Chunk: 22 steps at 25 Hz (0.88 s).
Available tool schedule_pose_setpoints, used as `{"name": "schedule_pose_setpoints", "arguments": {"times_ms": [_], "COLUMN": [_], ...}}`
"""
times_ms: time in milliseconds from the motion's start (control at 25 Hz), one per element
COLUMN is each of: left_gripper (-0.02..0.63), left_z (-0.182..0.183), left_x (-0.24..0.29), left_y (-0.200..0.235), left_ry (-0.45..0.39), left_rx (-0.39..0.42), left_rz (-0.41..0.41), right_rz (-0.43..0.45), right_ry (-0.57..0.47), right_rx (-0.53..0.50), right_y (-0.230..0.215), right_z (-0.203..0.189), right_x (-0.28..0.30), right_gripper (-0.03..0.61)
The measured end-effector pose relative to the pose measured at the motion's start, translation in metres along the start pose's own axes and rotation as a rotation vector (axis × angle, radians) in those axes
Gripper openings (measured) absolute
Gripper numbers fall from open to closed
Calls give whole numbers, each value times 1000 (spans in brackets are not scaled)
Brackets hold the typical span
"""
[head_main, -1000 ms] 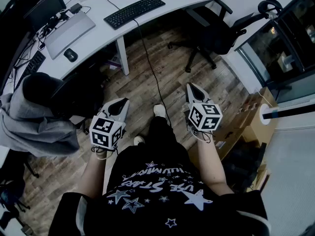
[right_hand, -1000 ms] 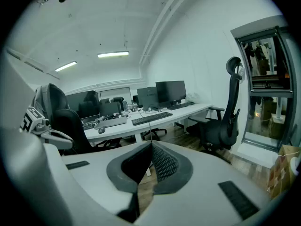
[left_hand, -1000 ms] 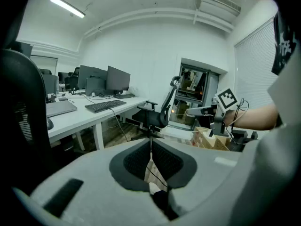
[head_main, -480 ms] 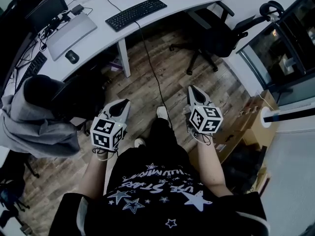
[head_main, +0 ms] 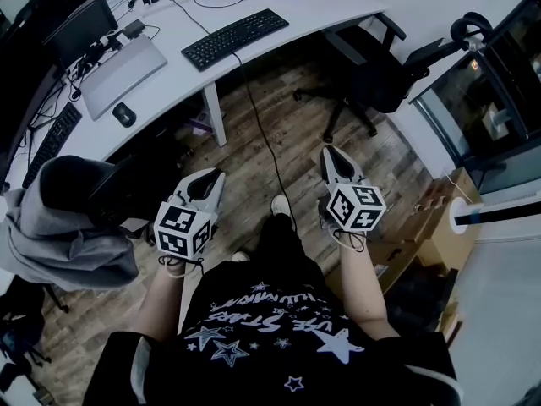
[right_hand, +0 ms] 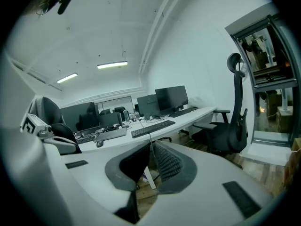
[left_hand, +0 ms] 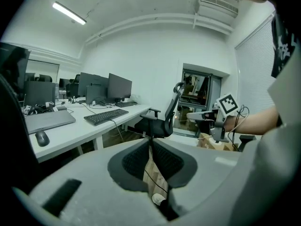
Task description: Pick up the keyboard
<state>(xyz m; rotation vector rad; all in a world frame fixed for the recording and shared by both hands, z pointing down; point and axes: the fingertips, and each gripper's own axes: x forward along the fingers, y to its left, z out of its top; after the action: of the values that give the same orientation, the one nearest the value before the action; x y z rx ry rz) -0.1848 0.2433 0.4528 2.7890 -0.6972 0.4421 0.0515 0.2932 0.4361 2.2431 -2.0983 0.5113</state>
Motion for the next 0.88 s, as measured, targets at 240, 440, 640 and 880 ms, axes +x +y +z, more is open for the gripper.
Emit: {"name": "schedule_pose_setpoints", "arguments": {"times_ms": [240,440,640,880], "left_gripper": [303,388,413,414], "left_z": [21,40,63,84], "left_x": [55,104,153,201], "left_y": [17,35,50,65], "left_ry": [13,40,45,53], "left_rx": [28,61,48,34], "left_rz": [-58,-31,0,42], "right_rz": [63,101,122,145], "right_ry": [27,42,54,70], "right_rx": [34,63,88,97], "right_y": [-25,-52,-85,-126], "right_z": [15,30,43,60], "right_x": [53,98,130,170], "right_gripper": [185,321,354,356]}}
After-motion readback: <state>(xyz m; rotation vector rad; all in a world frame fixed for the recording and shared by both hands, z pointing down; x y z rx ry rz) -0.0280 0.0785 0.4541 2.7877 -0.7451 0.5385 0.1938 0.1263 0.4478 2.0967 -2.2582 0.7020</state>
